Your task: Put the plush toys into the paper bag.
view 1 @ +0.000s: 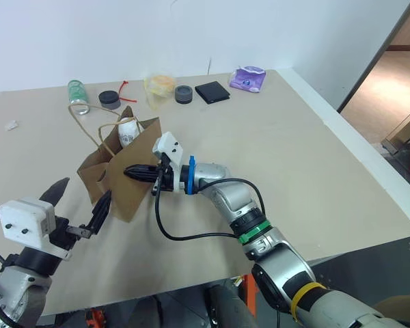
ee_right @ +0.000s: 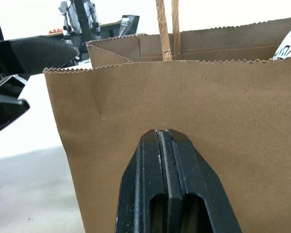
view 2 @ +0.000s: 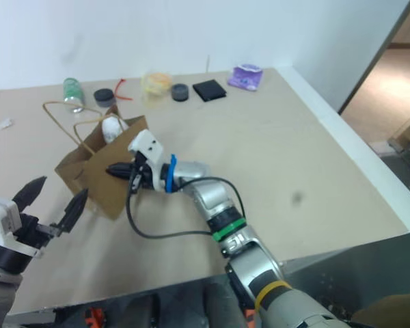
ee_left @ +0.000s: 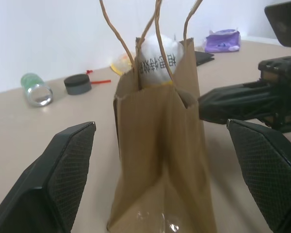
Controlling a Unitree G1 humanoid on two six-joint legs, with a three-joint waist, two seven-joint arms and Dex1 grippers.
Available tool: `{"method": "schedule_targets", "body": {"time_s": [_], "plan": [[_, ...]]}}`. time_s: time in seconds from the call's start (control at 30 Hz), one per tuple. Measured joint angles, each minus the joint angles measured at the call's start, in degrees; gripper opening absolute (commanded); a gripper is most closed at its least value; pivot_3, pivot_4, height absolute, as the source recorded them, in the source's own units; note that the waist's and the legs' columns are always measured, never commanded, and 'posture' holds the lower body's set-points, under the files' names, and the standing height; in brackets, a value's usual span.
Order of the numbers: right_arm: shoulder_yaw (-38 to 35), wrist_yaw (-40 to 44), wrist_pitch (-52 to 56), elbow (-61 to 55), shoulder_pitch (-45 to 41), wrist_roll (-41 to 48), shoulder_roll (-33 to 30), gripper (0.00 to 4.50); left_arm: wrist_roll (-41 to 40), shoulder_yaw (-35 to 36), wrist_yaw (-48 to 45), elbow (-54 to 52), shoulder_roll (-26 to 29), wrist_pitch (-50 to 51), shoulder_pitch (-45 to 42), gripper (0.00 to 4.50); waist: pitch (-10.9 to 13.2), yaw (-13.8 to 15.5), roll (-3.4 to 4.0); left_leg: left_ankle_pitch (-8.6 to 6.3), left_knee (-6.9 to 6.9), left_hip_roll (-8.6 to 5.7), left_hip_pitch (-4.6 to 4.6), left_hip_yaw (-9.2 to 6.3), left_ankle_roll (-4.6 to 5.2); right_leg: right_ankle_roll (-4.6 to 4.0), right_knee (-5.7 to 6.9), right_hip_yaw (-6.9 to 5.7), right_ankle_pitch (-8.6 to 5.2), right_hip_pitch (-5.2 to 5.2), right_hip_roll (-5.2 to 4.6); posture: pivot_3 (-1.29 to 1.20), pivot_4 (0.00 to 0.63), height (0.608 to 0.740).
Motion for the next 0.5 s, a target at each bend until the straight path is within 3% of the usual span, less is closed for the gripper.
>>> {"method": "schedule_targets", "body": {"time_s": [0.27, 0.5], "plan": [[-0.02, 0.27, -0.23, 0.06, -0.02, -0.21, 0.09, 0.03, 2.43, -2.93, 1.21, 3.44, 0.0, 0.77, -5.03, 4.5, 0.0, 0.03, 0.0, 0.0, -0.02, 0.0, -0.01, -0.01, 0.0, 0.0, 0.0, -0.02, 0.0, 0.0, 0.0, 0.0, 0.15, 0.74], [-0.02, 0.81, -0.24, 0.05, -0.02, -0.6, -0.21, 0.03, 3.67, -0.87, 4.6, 4.28, -2.44, -0.44, -6.48, 4.5, -0.01, 0.05, -0.03, -0.01, -0.05, 0.01, -0.02, -0.04, -0.01, 0.0, 0.0, -0.05, -0.02, 0.01, 0.02, 0.0, 0.15, 0.74]]}}
